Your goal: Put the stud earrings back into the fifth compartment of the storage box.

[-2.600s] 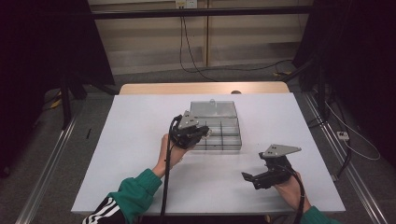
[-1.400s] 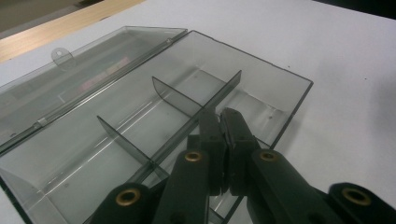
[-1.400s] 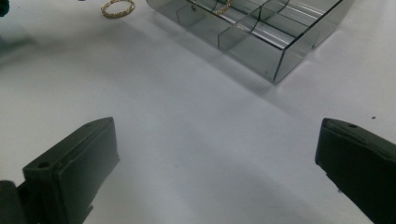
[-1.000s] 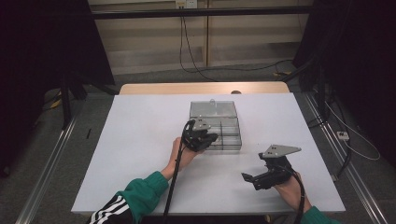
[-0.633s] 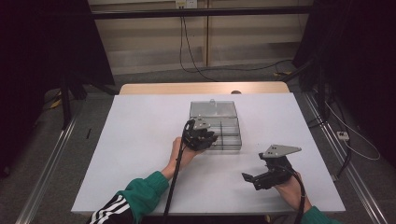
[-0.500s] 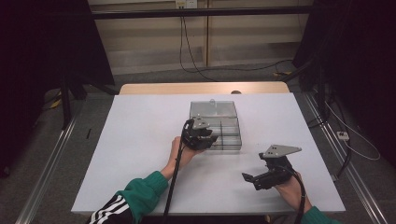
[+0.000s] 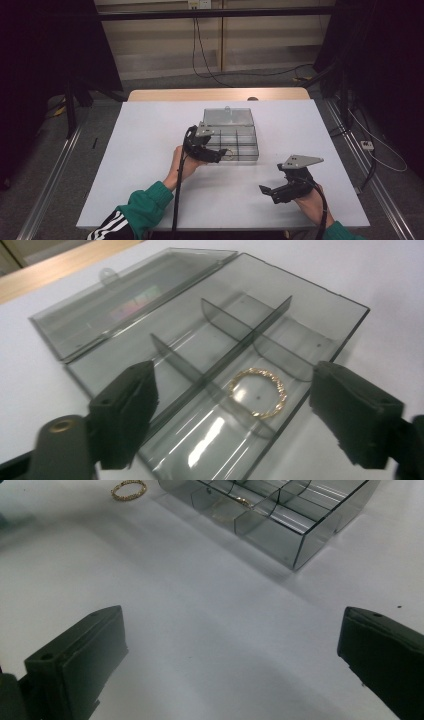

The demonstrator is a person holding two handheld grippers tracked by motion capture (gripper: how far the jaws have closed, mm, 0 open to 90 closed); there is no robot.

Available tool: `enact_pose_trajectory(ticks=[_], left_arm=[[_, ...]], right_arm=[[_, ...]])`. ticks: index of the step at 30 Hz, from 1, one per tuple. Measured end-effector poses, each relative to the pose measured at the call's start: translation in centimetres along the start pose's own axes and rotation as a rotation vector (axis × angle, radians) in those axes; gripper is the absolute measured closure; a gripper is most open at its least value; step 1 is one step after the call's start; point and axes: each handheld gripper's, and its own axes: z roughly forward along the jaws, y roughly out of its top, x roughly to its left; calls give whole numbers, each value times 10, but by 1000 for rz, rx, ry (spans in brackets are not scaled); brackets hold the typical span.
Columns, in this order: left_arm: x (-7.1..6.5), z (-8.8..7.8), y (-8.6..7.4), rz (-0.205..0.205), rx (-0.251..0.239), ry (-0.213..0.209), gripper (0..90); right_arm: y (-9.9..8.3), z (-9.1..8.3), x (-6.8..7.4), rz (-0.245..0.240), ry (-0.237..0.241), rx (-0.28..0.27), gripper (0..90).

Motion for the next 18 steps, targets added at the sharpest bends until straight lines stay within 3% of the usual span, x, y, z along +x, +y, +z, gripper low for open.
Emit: enact_pose_trajectory(ticks=[6,18], left_arm=[[8,-19,-6,-21,-6,14,65],[17,-47,-22,-44,-1,42,1]], right_arm=[[1,0,0,1,1,-3,0],[1,0,0,1,1,-7,0]])
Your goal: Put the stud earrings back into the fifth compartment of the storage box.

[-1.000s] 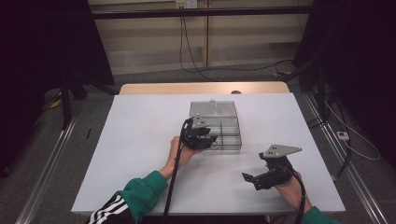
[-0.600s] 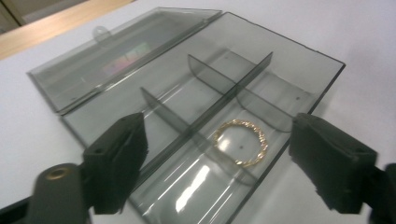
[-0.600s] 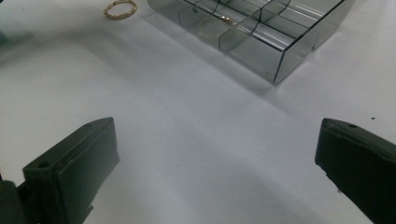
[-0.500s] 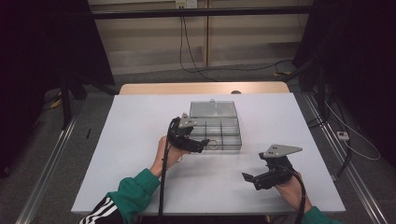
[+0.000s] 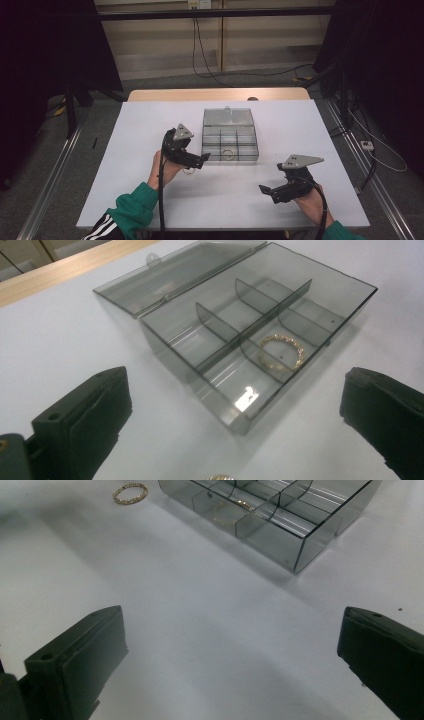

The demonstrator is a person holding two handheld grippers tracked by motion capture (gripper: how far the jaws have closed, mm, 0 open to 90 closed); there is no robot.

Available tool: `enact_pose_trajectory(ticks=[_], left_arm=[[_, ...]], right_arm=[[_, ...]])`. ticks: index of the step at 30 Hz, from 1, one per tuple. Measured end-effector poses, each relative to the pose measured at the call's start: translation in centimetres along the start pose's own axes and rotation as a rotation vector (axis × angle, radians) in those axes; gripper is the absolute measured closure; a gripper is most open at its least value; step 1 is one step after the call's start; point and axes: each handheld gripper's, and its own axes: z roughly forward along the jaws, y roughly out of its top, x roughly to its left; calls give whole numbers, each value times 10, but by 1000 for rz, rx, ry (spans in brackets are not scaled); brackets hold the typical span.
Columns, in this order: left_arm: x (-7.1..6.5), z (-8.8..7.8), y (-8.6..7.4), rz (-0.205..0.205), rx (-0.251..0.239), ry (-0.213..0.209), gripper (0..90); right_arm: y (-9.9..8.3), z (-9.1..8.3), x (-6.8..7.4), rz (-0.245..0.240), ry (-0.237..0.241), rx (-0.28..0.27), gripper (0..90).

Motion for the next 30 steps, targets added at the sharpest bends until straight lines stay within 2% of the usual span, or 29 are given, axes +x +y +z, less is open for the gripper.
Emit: enact_pose_trajectory(ticks=[13,19,21,30], left_arm=[[8,-23,-19,-26,21,14,0],[11,-28,-28,-38,33,22,0],[11,-29,-32,-34,40,36,0],[13,-32,-42,-52,53,37,1]], right_arm=[[1,0,1,0,-1,-1,0],[0,0,1,3,-3,-3,0],[0,0,1,4,-3,-2,0],[1,0,2,2,-8,0,0]])
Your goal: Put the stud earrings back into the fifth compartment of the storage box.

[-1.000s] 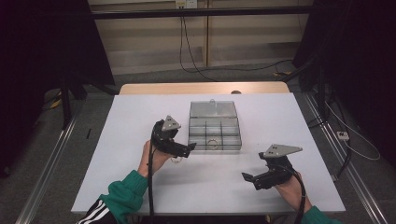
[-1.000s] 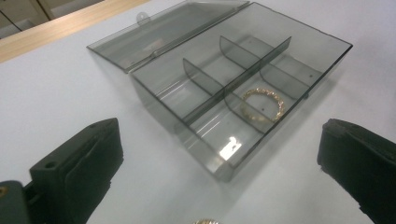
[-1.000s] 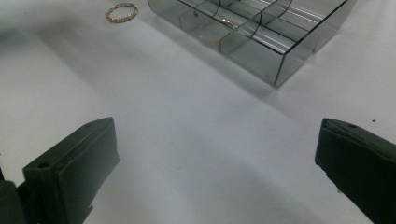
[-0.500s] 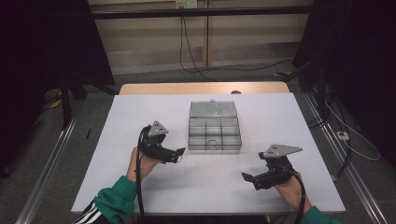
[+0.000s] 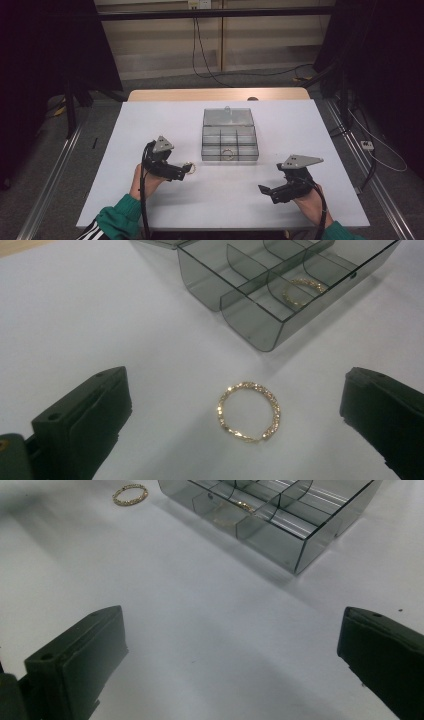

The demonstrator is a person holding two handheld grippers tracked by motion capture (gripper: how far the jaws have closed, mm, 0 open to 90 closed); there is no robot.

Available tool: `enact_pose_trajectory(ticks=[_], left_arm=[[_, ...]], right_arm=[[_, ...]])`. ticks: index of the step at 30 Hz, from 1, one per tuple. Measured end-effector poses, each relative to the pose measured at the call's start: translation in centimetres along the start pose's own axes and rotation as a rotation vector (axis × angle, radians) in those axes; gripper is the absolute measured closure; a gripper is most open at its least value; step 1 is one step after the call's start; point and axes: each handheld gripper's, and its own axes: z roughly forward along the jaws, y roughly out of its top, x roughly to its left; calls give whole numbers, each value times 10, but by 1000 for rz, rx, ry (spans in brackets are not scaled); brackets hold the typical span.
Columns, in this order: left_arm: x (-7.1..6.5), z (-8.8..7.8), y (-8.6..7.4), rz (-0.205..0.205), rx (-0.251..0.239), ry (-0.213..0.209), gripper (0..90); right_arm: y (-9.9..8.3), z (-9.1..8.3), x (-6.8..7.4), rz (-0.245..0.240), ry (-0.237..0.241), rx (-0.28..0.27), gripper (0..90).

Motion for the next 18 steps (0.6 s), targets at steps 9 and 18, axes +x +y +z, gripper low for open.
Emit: enact_pose_trajectory(ticks=[9,18], left_arm=[[5,0,-4,-2,27,10,136],[8,15,-11,-42,67,-32,445]], right_arm=[[0,1,-1,-1,5,2,0],[0,2,-1,2,5,2,0]])
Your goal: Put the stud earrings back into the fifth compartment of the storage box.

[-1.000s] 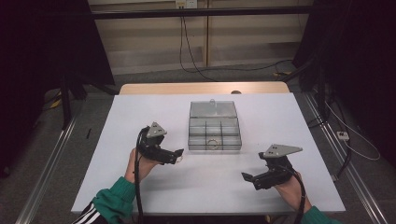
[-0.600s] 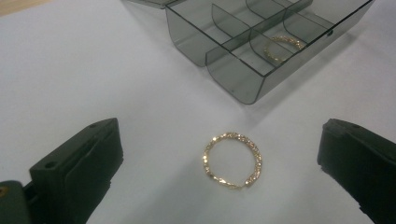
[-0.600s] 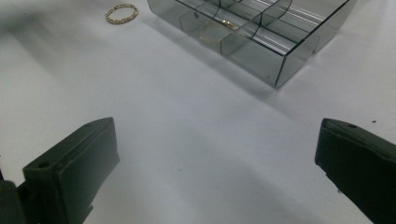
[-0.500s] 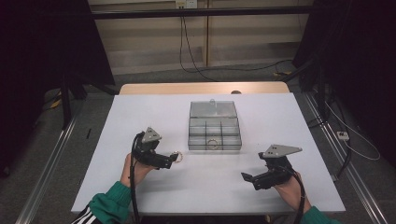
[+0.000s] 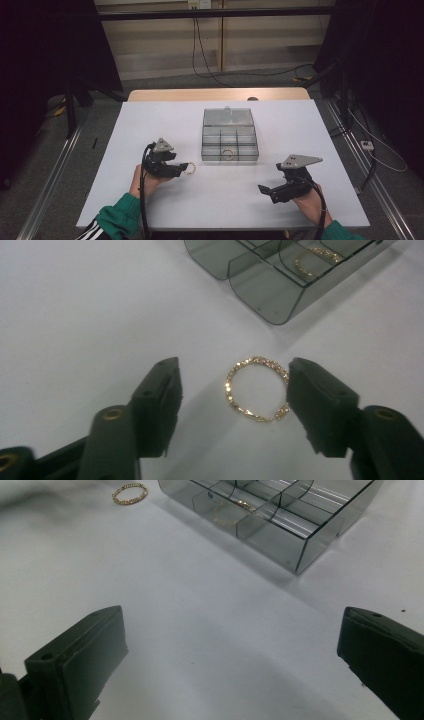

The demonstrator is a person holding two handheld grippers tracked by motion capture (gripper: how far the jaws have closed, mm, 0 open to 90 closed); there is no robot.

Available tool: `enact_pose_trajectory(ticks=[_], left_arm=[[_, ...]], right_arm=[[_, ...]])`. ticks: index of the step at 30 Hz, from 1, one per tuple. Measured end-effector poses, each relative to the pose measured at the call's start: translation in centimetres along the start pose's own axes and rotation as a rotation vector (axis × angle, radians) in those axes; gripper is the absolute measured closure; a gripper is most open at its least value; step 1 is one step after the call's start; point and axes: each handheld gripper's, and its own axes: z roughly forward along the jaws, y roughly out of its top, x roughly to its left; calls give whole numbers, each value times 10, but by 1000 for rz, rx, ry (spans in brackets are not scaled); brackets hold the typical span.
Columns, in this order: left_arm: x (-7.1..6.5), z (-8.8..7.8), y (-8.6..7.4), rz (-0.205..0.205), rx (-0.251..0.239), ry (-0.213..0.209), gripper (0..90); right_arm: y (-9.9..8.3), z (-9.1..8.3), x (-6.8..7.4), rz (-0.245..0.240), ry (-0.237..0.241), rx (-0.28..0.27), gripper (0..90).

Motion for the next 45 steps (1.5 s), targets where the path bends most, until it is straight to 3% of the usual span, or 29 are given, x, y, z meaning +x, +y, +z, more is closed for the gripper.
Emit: enact_pose_trajectory(ticks=[5,9,18,33,38,45], left_arm=[[0,6,-1,2,0,8,590],[1,11,-1,-4,8,-10,649],[1,23,-2,3,45,-5,773],[-5,23,-4,57,36,35,884],[-4,22,-4,43,28,11,888],[-8,12,1,74,-18,-1,888]], right_arm=[[0,0,0,-1,-1,2,0],[0,1,0,-5,2,5,0],[0,0,0,-3,2,3,0],[0,0,1,-5,5,-1,0],[0,0,1,-6,5,-3,0],[0,-1,1,-10,4,-9,0]])
